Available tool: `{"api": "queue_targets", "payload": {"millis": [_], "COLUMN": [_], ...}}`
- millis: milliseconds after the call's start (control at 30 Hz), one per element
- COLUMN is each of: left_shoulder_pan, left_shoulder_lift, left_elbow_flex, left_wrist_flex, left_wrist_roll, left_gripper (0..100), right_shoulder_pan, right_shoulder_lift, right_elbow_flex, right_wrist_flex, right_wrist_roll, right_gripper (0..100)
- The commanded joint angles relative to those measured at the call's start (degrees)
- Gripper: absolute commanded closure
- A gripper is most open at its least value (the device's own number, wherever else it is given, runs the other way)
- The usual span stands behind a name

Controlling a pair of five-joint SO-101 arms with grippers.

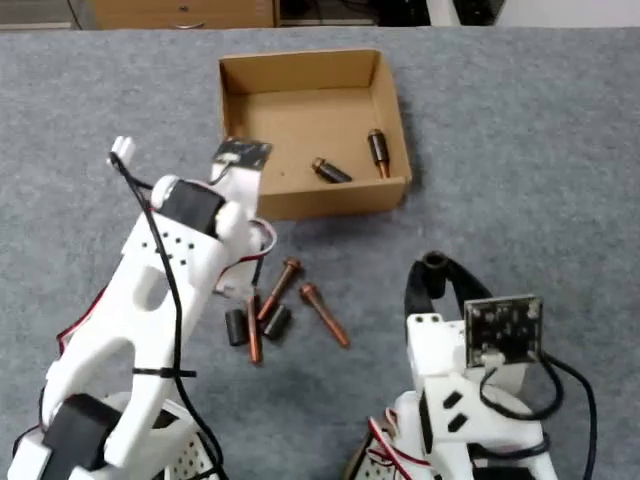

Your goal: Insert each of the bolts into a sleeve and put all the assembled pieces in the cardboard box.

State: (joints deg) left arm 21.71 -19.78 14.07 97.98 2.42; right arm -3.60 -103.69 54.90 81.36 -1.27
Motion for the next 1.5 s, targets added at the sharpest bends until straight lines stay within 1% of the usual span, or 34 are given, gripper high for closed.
{"api": "queue_targets", "payload": {"millis": [0,67,167,333,500,600,733,900,1033,1100,1200,1300,1367,1467], "left_shoulder_pan": [2.99,4.40,6.51,6.51,6.51,6.42,5.10,4.84,4.84,4.84,4.75,3.69,2.81,1.76], "left_shoulder_lift": [0.92,1.89,3.82,9.36,15.16,18.68,20.00,20.53,20.62,20.62,20.62,20.62,20.62,20.62], "left_elbow_flex": [-5.36,-5.63,-4.57,-4.40,-4.57,-4.40,-5.45,-5.27,-5.19,-5.01,-2.55,1.58,4.13,6.42], "left_wrist_flex": [-4.92,-8.26,-10.90,-12.92,-13.19,-13.19,-13.54,-19.16,-21.27,-22.33,-24.62,-28.75,-31.38,-33.14], "left_wrist_roll": [4.04,4.66,4.48,4.48,3.78,-1.93,-9.41,-15.30,-15.21,-15.21,-15.38,-15.65,-15.65,-15.65], "left_gripper": [98,98,98,98,98,98,98,97,87,84,86,90,90,90], "right_shoulder_pan": [1.01,1.01,1.01,1.01,1.01,1.01,1.01,1.01,1.01,1.01,1.01,1.01,1.01,1.01], "right_shoulder_lift": [-6.20,-6.20,-6.20,-6.20,-6.20,-6.20,-6.20,-6.20,-6.20,-6.20,-6.20,-6.20,-6.20,-6.20], "right_elbow_flex": [1.89,4.09,5.67,5.85,6.02,6.02,6.02,7.08,6.99,7.08,7.08,7.16,7.16,7.16], "right_wrist_flex": [0.44,0.44,0.26,0.35,0.44,0.44,0.44,0.44,0.44,0.44,0.44,0.44,0.44,0.44], "right_wrist_roll": [0.26,0.26,0.26,0.26,0.26,0.26,0.26,0.26,0.26,0.26,0.26,0.26,0.26,0.26], "right_gripper": [99.7,99.7,99.7,99.7,99.7,99.7,99.7,99.7,99.7,99.7,99.7,99.7,99.7,99.7]}}
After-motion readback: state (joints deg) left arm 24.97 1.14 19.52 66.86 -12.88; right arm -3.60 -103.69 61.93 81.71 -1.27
